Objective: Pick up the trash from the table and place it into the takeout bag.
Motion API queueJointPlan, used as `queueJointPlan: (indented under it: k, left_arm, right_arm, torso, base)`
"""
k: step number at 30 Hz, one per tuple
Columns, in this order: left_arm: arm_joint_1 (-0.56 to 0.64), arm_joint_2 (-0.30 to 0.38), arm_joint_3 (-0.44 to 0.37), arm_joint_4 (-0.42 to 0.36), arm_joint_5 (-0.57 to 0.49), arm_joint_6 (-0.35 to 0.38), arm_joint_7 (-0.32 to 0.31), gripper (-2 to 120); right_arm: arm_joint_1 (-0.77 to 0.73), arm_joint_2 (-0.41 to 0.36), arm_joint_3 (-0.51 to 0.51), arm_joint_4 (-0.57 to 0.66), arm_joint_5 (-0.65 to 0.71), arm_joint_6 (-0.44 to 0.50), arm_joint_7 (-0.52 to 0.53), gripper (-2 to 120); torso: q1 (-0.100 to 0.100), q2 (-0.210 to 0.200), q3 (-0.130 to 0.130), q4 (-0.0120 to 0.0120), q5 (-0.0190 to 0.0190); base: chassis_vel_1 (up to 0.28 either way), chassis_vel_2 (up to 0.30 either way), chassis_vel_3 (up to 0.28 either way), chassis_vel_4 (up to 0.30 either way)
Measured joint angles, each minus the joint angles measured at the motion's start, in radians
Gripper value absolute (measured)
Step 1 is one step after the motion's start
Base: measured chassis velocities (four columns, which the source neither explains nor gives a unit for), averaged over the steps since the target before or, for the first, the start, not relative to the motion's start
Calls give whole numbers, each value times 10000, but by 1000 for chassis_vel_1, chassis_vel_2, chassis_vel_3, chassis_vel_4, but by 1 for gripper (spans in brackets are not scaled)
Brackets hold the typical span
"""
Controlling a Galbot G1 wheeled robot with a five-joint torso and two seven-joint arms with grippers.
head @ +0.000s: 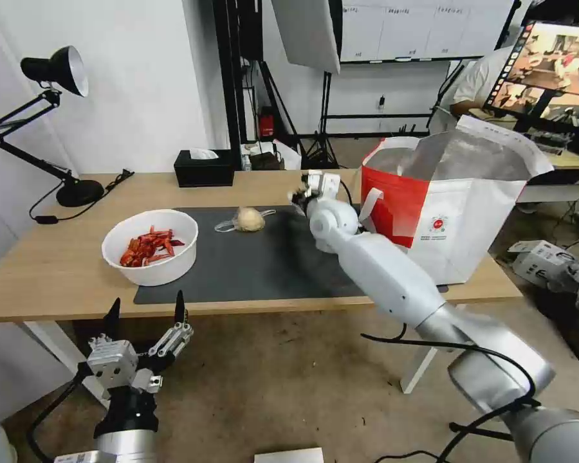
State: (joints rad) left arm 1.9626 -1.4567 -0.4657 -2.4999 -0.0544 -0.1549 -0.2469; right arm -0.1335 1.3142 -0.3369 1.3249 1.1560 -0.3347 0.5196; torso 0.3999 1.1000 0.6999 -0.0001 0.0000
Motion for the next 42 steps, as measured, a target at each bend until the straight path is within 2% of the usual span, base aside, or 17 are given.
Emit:
queueJointPlan:
  k: [3, 6, 10, 13, 14, 17, 18, 21, 22, 24, 28, 31, 36, 38, 39, 41, 42]
  left_arm:
    - [-22, 16, -3, 0, 1, -30, 0, 100]
    - [-71, 60, -5, 0, -1, -56, 0, 100]
    - [-192, 134, -18, -1, -113, -24, 0, 100]
    - [-401, 214, -127, -1, -408, 169, -2, 100]
    - [-401, 214, -127, -1, -408, 169, -2, 100]
    - [-475, 214, -275, -1, -578, 200, -2, 100]
    - [-475, 214, -275, -1, -578, 200, -2, 100]
    - [-583, 274, -463, -1, -747, 202, 2, 100]
    - [-583, 274, -463, -1, -747, 202, 2, 100]
    - [-597, 299, -495, -1, -769, 203, 10, 100]
    - [-589, 297, -407, -1, -746, 199, 22, 100]
    - [-576, 297, -320, -2, -703, 198, 25, 100]
    - [-441, 285, -142, -2, -488, 68, 25, 100]
    - [-399, 278, -101, -1, -437, 34, 26, 100]
    - [-362, 267, -58, -2, -385, 5, 28, 100]
    - [-340, 260, -34, -1, -358, -3, 28, 100]
    - [-309, 256, -4, -2, -341, -8, 28, 100]
  right_arm:
    - [395, -157, -175, 873, 449, 0, 152, 0]
    - [1184, -569, -225, 2176, 1156, -135, 880, 0]
    - [1667, -1021, -83, 2782, 1420, -517, 1343, 0]
    - [2232, -1822, 304, 3494, 2037, -1065, 2402, 0]
    - [2232, -1822, 304, 3494, 2037, -1065, 2402, 0]
    - [2318, -2984, 593, 4209, 2404, -1364, 3287, 0]
    - [2318, -2984, 593, 4209, 2404, -1364, 3287, 0]
    - [1769, -4642, 1170, 5070, 3123, -1802, 4295, 0]
    - [1769, -4642, 1170, 5070, 3123, -1802, 4295, 0]
    - [1059, -5690, 1690, 5661, 3566, -1992, 4621, 0]
    - [-474, -7020, 2520, 6463, 3747, -2148, 4568, 0]
    - [-1041, -7295, 2938, 6644, 3766, -2030, 4320, 10]
    - [-1271, -7163, 3498, 6420, 4233, -1630, 4182, 30]
    - [-1347, -7156, 3601, 6414, 4242, -1548, 4077, 33]
    - [-1499, -7177, 3750, 6500, 4217, -1366, 3820, 40]
    - [-1629, -7219, 3845, 6643, 4128, -1216, 3558, 43]
    - [-1889, -7387, 3953, 7055, 3809, -919, 2826, 48]
  torso:
    - [0, 0, 0, 3, -1]
    - [0, 0, 0, 3, -1]
    - [0, 0, 0, 3, 0]
    - [1, 0, 0, 1, 0]
    - [1, 0, 0, 1, 0]
    - [0, 0, 0, 4, 2]
    - [0, 0, 0, 4, 2]
    - [0, -1, 0, -1, 7]
    - [0, -1, 0, -1, 7]
    - [0, 0, 0, -3, 4]
    - [-1, 0, -1, -7, 6]
    - [0, 0, -1, -6, 7]
    - [0, 0, 0, 7, -1]
    - [0, 0, 1, 5, -1]
    - [0, 0, 1, 4, 0]
    - [0, 0, 1, 2, 3]
    - [0, 0, 1, 1, 2]
  base:
    - [0, 0, 0, 0]
    - [0, 0, 0, 0]
    - [0, 0, 0, 0]
    - [0, 0, 0, 0]
    - [0, 0, 0, 0]
    - [0, 0, 0, 0]
    - [0, 0, 0, 0]
    - [0, 0, 0, 0]
    - [0, 0, 0, 0]
    - [0, 0, 0, 0]
    - [0, 0, 0, 0]
    - [0, 0, 0, 0]
    - [0, 0, 0, 0]
    - [0, 0, 0, 0]
    - [0, 0, 0, 0]
    - [0, 0, 0, 0]
    - [0, 0, 0, 0]
